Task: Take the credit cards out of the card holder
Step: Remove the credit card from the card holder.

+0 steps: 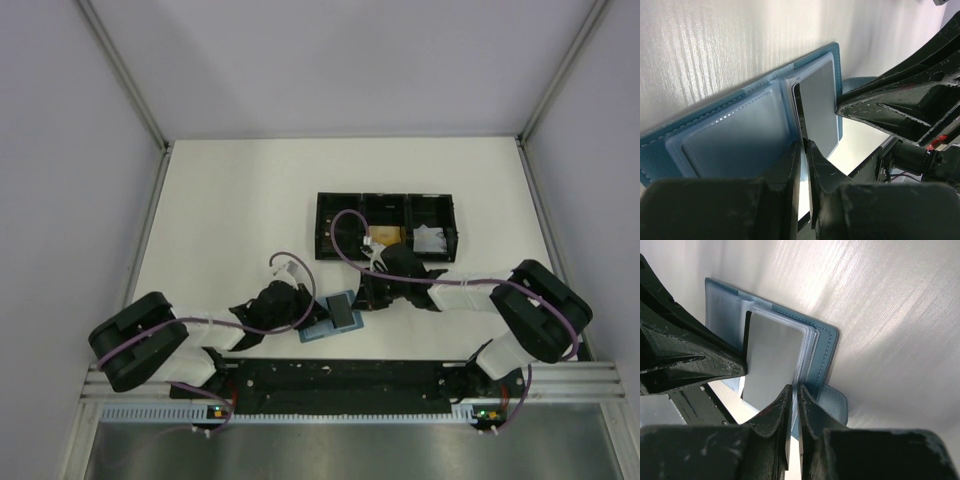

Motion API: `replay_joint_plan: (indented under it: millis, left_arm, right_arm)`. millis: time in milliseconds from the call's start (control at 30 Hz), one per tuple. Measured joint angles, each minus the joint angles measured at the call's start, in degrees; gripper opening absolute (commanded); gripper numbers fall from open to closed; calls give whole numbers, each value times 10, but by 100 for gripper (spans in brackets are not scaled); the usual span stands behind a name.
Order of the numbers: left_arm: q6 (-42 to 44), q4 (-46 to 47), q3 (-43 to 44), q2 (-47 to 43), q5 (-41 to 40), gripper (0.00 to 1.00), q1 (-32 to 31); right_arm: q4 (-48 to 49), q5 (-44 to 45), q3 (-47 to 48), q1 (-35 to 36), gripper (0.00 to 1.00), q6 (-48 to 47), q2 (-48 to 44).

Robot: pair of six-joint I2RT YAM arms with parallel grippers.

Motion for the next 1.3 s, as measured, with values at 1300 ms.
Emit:
replay_joint_plan:
  millis: [1300]
  left_arm:
    - [6, 47, -59, -95, 3, 0, 0]
  right_arm:
    - [-20, 25, 14, 16, 23, 3, -71]
